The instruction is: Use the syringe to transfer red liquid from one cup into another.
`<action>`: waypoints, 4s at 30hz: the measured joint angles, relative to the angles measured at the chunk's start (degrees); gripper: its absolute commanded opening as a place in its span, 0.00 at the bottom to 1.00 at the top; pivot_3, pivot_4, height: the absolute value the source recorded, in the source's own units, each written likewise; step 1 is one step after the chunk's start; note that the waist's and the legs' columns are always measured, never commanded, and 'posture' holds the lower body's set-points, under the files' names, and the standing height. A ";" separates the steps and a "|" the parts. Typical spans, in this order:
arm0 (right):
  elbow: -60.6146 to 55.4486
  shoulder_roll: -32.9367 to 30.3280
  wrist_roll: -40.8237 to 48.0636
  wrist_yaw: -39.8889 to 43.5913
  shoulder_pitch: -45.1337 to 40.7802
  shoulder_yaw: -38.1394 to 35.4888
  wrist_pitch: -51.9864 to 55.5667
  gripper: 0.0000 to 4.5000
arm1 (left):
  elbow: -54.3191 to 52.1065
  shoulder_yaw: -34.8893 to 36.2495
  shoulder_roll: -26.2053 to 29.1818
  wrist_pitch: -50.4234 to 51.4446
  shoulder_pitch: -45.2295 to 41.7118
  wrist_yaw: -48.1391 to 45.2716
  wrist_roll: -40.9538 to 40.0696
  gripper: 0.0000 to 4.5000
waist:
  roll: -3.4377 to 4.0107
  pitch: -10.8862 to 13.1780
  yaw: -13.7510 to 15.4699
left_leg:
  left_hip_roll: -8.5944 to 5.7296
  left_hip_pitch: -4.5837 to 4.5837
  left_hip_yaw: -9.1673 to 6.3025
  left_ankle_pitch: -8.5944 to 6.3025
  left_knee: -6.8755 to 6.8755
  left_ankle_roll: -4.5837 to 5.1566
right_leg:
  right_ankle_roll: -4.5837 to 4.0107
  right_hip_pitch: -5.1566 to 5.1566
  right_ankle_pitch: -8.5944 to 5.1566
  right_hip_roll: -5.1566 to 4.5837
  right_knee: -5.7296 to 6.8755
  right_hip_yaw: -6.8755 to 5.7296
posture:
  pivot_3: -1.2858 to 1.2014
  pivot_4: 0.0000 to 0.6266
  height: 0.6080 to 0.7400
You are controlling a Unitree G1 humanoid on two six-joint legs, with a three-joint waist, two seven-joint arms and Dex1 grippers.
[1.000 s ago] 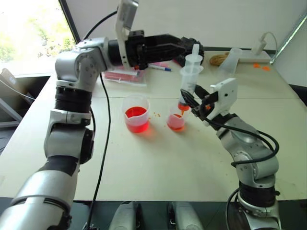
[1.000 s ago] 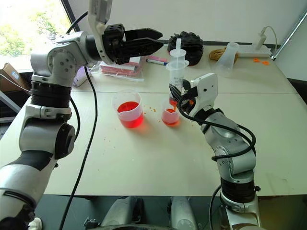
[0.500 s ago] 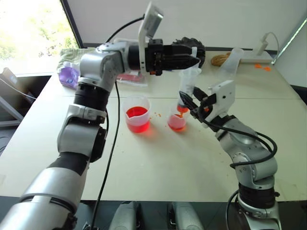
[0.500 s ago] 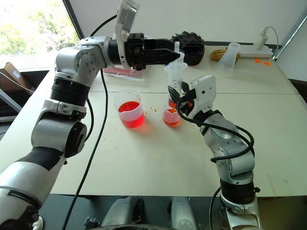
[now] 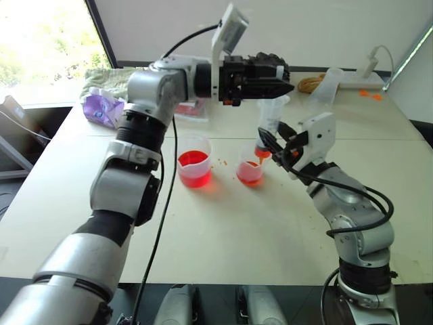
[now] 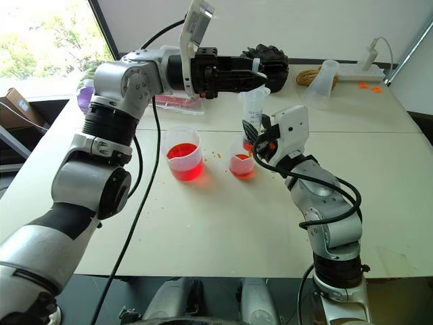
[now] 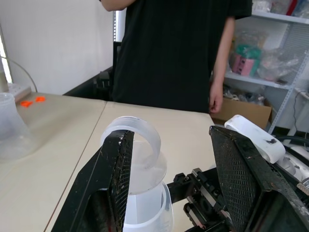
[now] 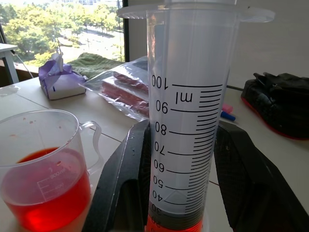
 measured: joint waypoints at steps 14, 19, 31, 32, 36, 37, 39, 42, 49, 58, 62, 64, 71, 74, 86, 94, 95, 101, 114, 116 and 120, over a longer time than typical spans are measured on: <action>0.07 0.01 0.02 0.47 0.00 0.17 0.00 0.29 | -0.66 -0.10 -0.14 3.53 0.02 0.21 0.49 0.01 | 0.00 0.00 0.00 | 0.00 0.00 0.00 0.00 0.00 0.00 | 0.00 0.00 0.00 0.00 0.00 0.00 | 0.52 0.24 1.00; 0.07 0.01 0.05 0.49 0.00 0.16 -0.01 0.29 | -1.11 -0.25 -0.12 3.73 0.21 0.21 0.56 0.01 | 0.00 0.00 0.00 | 0.00 0.00 0.00 0.00 0.00 0.00 | 0.00 0.00 0.00 0.00 0.00 0.01 | 0.52 0.24 1.00; 0.06 0.00 0.59 0.61 0.00 0.38 0.00 0.29 | -4.00 -0.28 0.17 4.87 2.07 0.26 0.72 0.01 | 0.00 0.00 0.00 | 0.00 0.00 0.00 0.00 0.00 0.00 | 0.00 0.00 0.00 0.00 0.00 0.02 | 0.52 0.24 1.00; 0.06 0.00 0.62 0.61 0.00 0.43 0.01 0.29 | -4.24 -0.28 0.18 4.90 2.24 0.27 0.78 0.01 | 0.00 0.00 0.00 | 0.00 0.00 0.00 0.00 0.00 0.00 | 0.00 0.00 0.00 -0.01 0.00 0.01 | 0.52 0.24 1.00; 0.06 0.00 0.72 0.60 0.00 0.48 0.07 0.29 | -4.68 -0.28 0.19 5.12 2.58 0.31 0.97 0.01 | 0.00 0.00 0.00 | 0.00 0.00 0.00 0.00 0.00 0.00 | 0.00 0.00 0.00 0.00 0.01 0.02 | 0.52 0.24 1.00; 0.06 0.00 0.74 0.61 0.00 0.55 0.17 0.29 | -5.05 -0.28 0.19 5.14 3.05 0.32 0.96 0.01 | 0.00 0.00 0.00 | 0.00 0.00 0.00 0.00 0.00 0.00 | 0.00 0.00 0.00 -0.01 0.01 0.02 | 0.52 0.24 1.00; 0.06 0.00 0.76 0.64 0.00 0.70 0.59 0.29 | -5.32 -0.30 0.18 5.18 3.82 0.33 0.97 0.01 | 0.00 0.00 -0.01 | 0.00 0.00 0.00 0.00 0.00 -0.01 | 0.00 0.00 0.00 -0.01 0.01 0.02 | 0.52 0.24 1.00; 0.06 -0.01 0.94 0.73 0.00 0.74 0.65 0.29 | -6.06 -0.35 0.21 5.36 4.45 0.43 1.03 0.01 | 0.00 0.00 0.00 | 0.00 0.00 0.00 0.00 0.00 0.00 | 0.00 0.00 0.00 -0.01 0.01 0.02 | 0.52 0.24 1.00; 0.06 -0.13 1.35 0.82 0.00 0.74 1.26 0.29 | -7.35 -0.32 0.14 6.14 5.67 1.21 1.05 0.01 | 0.00 0.00 0.00 | 0.00 0.00 0.00 0.00 0.00 -0.01 | 0.00 0.00 0.00 -0.01 0.02 0.02 | 0.52 0.24 1.00; 0.07 -0.15 1.65 0.90 0.00 0.74 1.93 0.29 | -8.08 -0.30 0.16 6.48 6.46 2.01 0.96 0.01 | 0.00 0.00 0.02 | 0.00 0.00 0.00 0.00 0.00 -0.01 | 0.00 0.00 0.00 -0.01 0.02 0.02 | 0.52 0.24 1.00; 0.07 -0.15 1.66 0.93 -0.01 0.74 1.93 0.29 | -8.93 -0.29 0.18 6.87 6.77 2.48 0.91 0.01 | 0.00 0.00 0.02 | 0.00 0.00 0.00 0.00 0.00 -0.01 | 0.00 0.00 0.00 -0.01 0.03 0.02 | 0.52 0.24 1.00; 0.08 -0.15 1.67 1.02 -0.01 0.74 1.93 0.29 | -9.01 -0.24 0.24 7.34 6.76 2.59 0.70 0.01 | 0.00 0.00 0.01 | 0.00 0.00 0.00 0.00 0.00 -0.01 | 0.00 0.00 0.00 -0.01 0.03 0.02 | 0.52 0.24 1.00; 0.37 -0.17 1.60 1.08 -0.03 0.68 1.92 0.29 | -9.04 0.33 0.47 9.38 6.61 3.30 -0.10 0.28 | 0.00 0.00 0.01 | 0.00 0.00 0.00 0.00 0.01 -0.01 | 0.00 0.00 0.00 -0.01 0.03 0.02 | 0.52 0.24 1.00; 1.04 -0.16 1.57 1.05 -0.17 0.68 1.90 0.29 | -9.88 0.30 0.49 10.27 6.66 3.72 -0.74 0.42 | 0.00 0.00 0.01 | 0.00 0.00 0.00 0.00 0.01 -0.01 | 0.00 0.00 0.00 -0.02 0.03 0.02 | 0.52 0.24 1.00; 0.87 -0.15 1.73 1.11 -1.00 0.50 1.34 0.29 | -12.16 1.90 5.57 11.88 9.07 4.08 -2.56 0.42 | 0.00 0.00 -0.09 | 0.02 0.02 -0.01 0.01 0.01 -0.02 | 0.00 0.00 0.00 -0.01 0.06 0.03 | 0.52 0.24 1.00; 0.38 -0.16 2.97 1.55 -1.73 0.17 1.18 0.29 | -14.06 6.97 11.88 13.30 9.13 4.26 -6.47 0.42 | 0.01 0.00 -0.05 | 0.01 0.01 -0.01 0.01 0.01 -0.02 | 0.00 0.00 0.00 -0.03 0.06 0.03 | 0.52 0.24 1.00; 0.26 -0.18 3.11 1.56 -1.98 0.00 1.26 0.29 | -14.08 7.44 12.69 13.42 9.17 4.55 -6.62 0.42 | 0.00 0.00 -0.05 | 0.01 0.02 -0.01 0.01 0.01 -0.03 | 0.00 0.00 0.00 -0.03 0.07 0.03 | 0.52 0.24 1.00; -0.23 -1.28 5.44 1.67 -3.71 -1.91 3.20 0.29 | -16.86 8.80 15.94 13.22 15.11 5.33 -7.21 0.42 | 0.01 -0.01 0.02 | 0.01 0.02 -0.01 0.02 0.02 -0.03 | 0.00 0.01 0.00 -0.05 0.10 0.03 | 0.52 0.24 1.00; 14.64 -17.16 16.99 -0.76 -27.55 -15.80 32.84 0.29 | -27.50 9.54 12.50 8.60 26.55 12.32 -8.54 0.42 | 0.06 0.01 -0.27 | 0.03 0.03 0.08 0.01 0.01 -0.02 | -0.02 -0.01 0.01 -0.22 0.08 0.08 | 0.52 0.24 1.00; 19.74 -19.52 17.50 -0.67 -32.88 -16.34 38.59 0.29 | -29.06 9.47 11.78 8.50 28.52 13.06 -8.75 0.42 | 0.07 0.00 -0.20 | 0.06 0.03 0.07 0.02 -0.02 -0.03 | -0.02 -0.04 0.01 -0.21 0.08 0.09 | 0.52 0.24 1.00; 30.79 -26.10 16.60 0.39 -43.69 -13.18 49.89 0.29 | -31.86 9.39 10.47 8.20 32.57 13.84 -10.16 0.42 | 0.08 -0.01 0.02 | 0.06 0.02 0.07 0.01 -0.05 -0.02 | -0.03 -0.03 0.00 -0.24 0.01 0.08 | 0.52 0.24 1.00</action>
